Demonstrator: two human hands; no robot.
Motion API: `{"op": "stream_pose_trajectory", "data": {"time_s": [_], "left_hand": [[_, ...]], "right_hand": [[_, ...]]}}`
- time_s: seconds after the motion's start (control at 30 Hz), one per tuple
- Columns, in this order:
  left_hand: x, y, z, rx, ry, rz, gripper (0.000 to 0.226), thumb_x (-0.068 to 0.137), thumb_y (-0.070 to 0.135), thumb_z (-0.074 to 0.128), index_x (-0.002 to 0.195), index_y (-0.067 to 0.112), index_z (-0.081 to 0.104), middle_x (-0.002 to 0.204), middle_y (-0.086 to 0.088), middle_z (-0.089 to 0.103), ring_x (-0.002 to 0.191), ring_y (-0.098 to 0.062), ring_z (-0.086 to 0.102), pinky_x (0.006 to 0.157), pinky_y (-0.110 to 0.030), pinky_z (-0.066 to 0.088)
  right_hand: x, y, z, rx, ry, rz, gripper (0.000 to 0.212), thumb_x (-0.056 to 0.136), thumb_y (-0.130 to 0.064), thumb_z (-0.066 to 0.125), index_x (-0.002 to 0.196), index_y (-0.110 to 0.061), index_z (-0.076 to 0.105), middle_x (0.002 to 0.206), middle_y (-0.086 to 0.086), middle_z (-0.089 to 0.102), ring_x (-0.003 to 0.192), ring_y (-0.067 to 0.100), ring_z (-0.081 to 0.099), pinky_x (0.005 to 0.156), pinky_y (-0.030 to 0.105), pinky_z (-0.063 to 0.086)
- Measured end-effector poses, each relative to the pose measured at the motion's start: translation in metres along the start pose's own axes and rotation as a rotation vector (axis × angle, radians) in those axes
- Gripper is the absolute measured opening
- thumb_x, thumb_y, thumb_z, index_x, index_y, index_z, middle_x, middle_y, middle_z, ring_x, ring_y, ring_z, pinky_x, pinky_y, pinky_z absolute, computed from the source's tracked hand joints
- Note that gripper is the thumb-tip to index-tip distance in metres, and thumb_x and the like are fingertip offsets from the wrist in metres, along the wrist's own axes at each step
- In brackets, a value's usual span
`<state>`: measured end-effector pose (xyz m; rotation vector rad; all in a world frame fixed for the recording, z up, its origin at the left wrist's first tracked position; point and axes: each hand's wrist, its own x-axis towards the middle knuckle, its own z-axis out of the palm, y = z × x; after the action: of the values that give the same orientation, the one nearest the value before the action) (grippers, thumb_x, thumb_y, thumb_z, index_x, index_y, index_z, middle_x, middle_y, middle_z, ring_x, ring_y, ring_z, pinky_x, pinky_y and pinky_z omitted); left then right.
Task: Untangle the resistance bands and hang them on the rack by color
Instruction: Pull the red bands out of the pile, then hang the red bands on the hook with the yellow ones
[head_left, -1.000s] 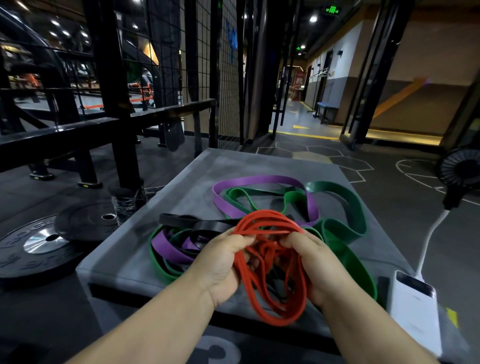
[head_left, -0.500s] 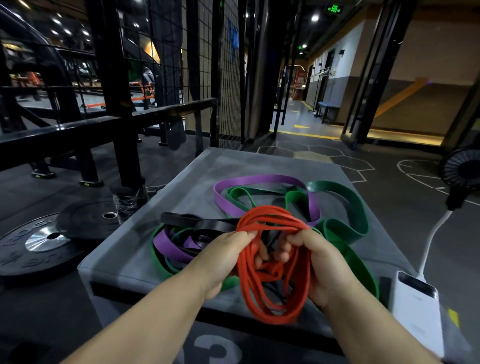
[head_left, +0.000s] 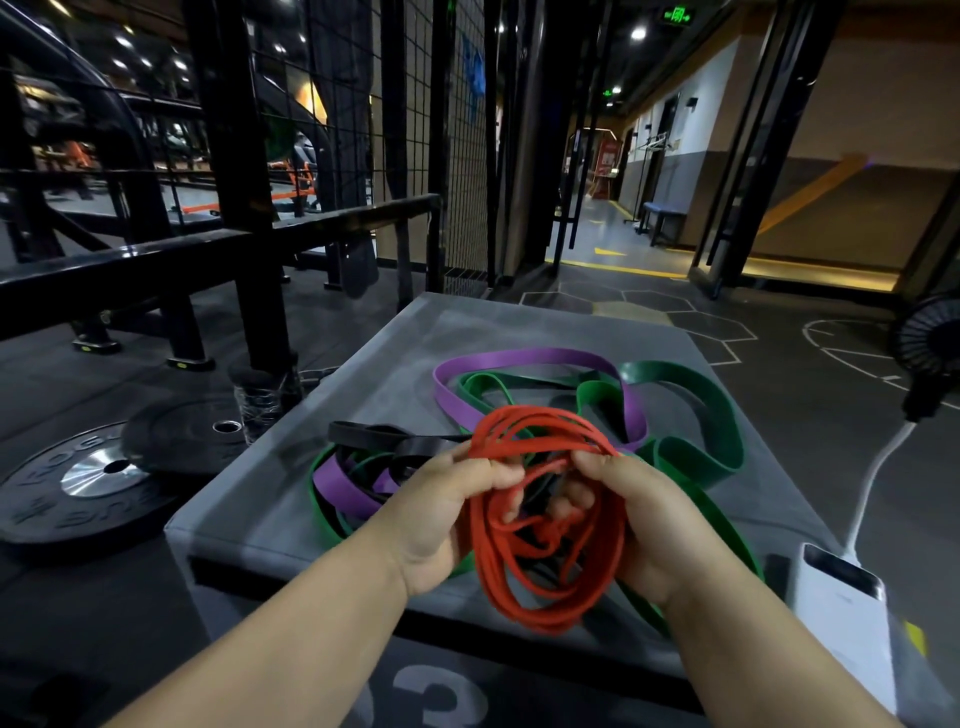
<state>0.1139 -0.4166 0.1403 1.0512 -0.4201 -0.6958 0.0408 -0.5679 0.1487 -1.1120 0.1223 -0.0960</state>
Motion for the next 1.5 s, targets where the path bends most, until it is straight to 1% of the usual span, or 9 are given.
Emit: {"op": "stream_pose_trajectory", "data": {"time_s": [0.1,0.3,0.4,0.5,0.8,1.0,1.23,1.37,1.5], "left_hand": [[-0.003,0.003,-0.005,0.074,-0.120,-0.024,0.032,0.070,0.005,0.060,0.100,-0.002,0.057,0.058,-0.005,0.054,0.053,-0.013,0.051,0.055,-0.022,0.046],[-0.023,0.018,-0.009,0.222,-0.265,0.019,0.020,0.084,0.000,0.061,0.087,0.014,0.075,0.079,0.001,0.072,0.079,-0.010,0.068,0.074,-0.021,0.052],[-0.029,0.023,-0.011,0.134,-0.135,0.081,0.015,0.079,0.006,0.066,0.074,0.016,0.076,0.077,-0.005,0.070,0.078,-0.024,0.068,0.072,-0.029,0.056],[-0.037,0.028,-0.013,0.136,-0.017,0.119,0.007,0.072,0.010,0.064,0.072,0.009,0.071,0.075,-0.013,0.065,0.069,-0.027,0.065,0.067,-0.032,0.056],[-0.086,0.074,-0.026,0.117,0.133,0.144,0.016,0.071,0.015,0.059,0.082,0.004,0.056,0.058,-0.004,0.051,0.052,-0.014,0.051,0.081,-0.046,0.045],[-0.141,0.109,-0.040,0.370,0.290,0.297,0.039,0.066,0.017,0.066,0.097,-0.006,0.060,0.080,-0.018,0.058,0.070,-0.026,0.052,0.072,-0.037,0.043],[-0.218,0.142,-0.049,0.499,0.477,0.454,0.011,0.088,0.002,0.055,0.089,0.003,0.066,0.073,-0.005,0.069,0.065,-0.013,0.064,0.060,-0.021,0.051],[-0.262,0.152,-0.058,0.437,0.632,0.510,0.019,0.095,0.007,0.049,0.102,-0.001,0.066,0.082,-0.013,0.071,0.071,-0.018,0.068,0.060,-0.025,0.053],[-0.297,0.165,-0.064,0.376,0.796,0.586,0.015,0.095,0.007,0.053,0.098,0.007,0.067,0.083,-0.012,0.072,0.070,-0.019,0.069,0.061,-0.028,0.054]], "right_hand": [[0.001,-0.001,-0.003,0.054,0.001,0.029,0.011,0.068,-0.019,0.066,0.065,-0.009,0.063,0.056,0.003,0.047,0.055,0.018,0.056,0.055,0.027,0.052],[-0.001,0.001,0.002,-0.049,-0.117,0.052,0.043,0.048,-0.036,0.091,0.058,-0.010,0.059,0.074,0.016,0.050,0.069,0.026,0.057,0.067,0.036,0.051],[-0.008,-0.002,0.012,-0.151,-0.205,0.048,0.021,0.059,-0.021,0.085,0.071,-0.010,0.072,0.071,0.012,0.063,0.061,0.018,0.061,0.059,0.028,0.054],[-0.013,-0.004,0.026,-0.215,-0.274,0.051,0.036,0.064,-0.006,0.077,0.100,-0.003,0.071,0.084,0.017,0.069,0.070,0.023,0.068,0.068,0.033,0.058],[-0.009,-0.011,0.098,-0.156,-0.456,0.058,0.028,0.073,-0.002,0.062,0.099,0.006,0.070,0.092,0.022,0.069,0.072,0.023,0.069,0.067,0.030,0.057],[-0.013,-0.014,0.169,-0.198,-0.513,0.044,0.016,0.064,-0.007,0.056,0.062,-0.006,0.071,0.065,0.015,0.066,0.057,0.023,0.066,0.057,0.031,0.057],[-0.021,0.002,0.252,-0.047,-0.689,-0.031,0.014,0.073,-0.011,0.056,0.081,0.000,0.058,0.060,0.008,0.052,0.050,0.017,0.054,0.051,0.029,0.053],[-0.027,0.013,0.296,-0.103,-0.827,-0.007,0.038,0.080,-0.018,0.062,0.110,0.005,0.054,0.063,0.007,0.045,0.051,0.011,0.050,0.050,0.024,0.050],[-0.040,0.018,0.330,-0.280,-0.885,-0.064,0.022,0.081,-0.016,0.073,0.093,-0.001,0.064,0.062,0.002,0.053,0.051,0.009,0.053,0.048,0.022,0.049]]}}
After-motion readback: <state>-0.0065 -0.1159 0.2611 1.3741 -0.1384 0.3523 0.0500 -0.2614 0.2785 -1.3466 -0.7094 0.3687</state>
